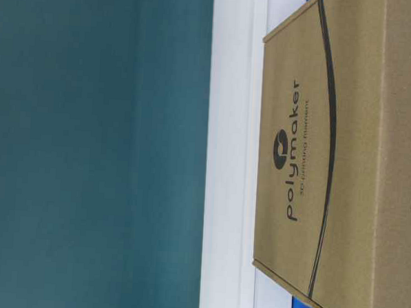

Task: Place the cardboard box on the stand after clamping it between your arms.
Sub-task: 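Move both grippers inward toward the sides of the Polymaker box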

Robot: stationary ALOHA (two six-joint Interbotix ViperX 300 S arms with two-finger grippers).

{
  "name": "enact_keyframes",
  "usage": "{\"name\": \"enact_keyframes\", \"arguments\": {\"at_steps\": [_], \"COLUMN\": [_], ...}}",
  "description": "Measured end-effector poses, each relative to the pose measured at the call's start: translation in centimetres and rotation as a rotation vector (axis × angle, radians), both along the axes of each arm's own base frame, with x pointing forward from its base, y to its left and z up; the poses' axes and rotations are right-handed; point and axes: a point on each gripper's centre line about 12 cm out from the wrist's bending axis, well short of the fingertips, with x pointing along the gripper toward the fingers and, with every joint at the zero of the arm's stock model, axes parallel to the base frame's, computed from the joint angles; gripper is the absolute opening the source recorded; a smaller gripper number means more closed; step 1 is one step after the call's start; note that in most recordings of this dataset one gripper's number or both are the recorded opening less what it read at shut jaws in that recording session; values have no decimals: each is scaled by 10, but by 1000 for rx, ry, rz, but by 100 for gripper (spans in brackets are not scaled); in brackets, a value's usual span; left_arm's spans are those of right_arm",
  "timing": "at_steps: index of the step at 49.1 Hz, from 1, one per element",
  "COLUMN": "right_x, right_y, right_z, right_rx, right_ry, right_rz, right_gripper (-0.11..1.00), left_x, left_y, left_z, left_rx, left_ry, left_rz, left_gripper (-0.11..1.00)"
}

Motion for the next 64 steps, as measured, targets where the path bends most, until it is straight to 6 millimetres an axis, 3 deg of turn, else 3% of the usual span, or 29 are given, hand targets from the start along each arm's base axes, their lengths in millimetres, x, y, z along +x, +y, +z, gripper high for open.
{"name": "enact_keyframes", "arguments": {"at_steps": [4, 7, 12, 28, 47, 52, 55, 64], "right_x": [2, 5, 11, 26, 34, 36, 37, 38], "right_y": [-2, -7, -13, -16, -16, -16, -17, -17], "right_z": [-3, -8, -13, -49, -86, -91, -93, -101], "right_rx": [9, 42, 83, 107, 108, 90, 79, 54], "right_ry": [23, 71, 184, 677, 1053, 1093, 1110, 1149], "right_rz": [-9, -36, -66, -80, -80, -72, -66, -51], "right_gripper": [19, 14, 8, 7, 12, 20, 30, 79], "left_x": [4, 10, 17, 27, 37, 41, 43, 49], "left_y": [-1, 0, 3, 5, 9, 10, 11, 14], "left_z": [-2, -2, -4, -27, -56, -61, -65, -76], "left_rx": [1, 2, 7, 20, 15, 14, 7, -4], "left_ry": [43, 91, 180, 568, 787, 810, 830, 867], "left_rz": [-5, -3, 12, 24, 38, 39, 46, 59], "left_gripper": [8, 1, 0, 0, 0, 1, 8, 59]}}
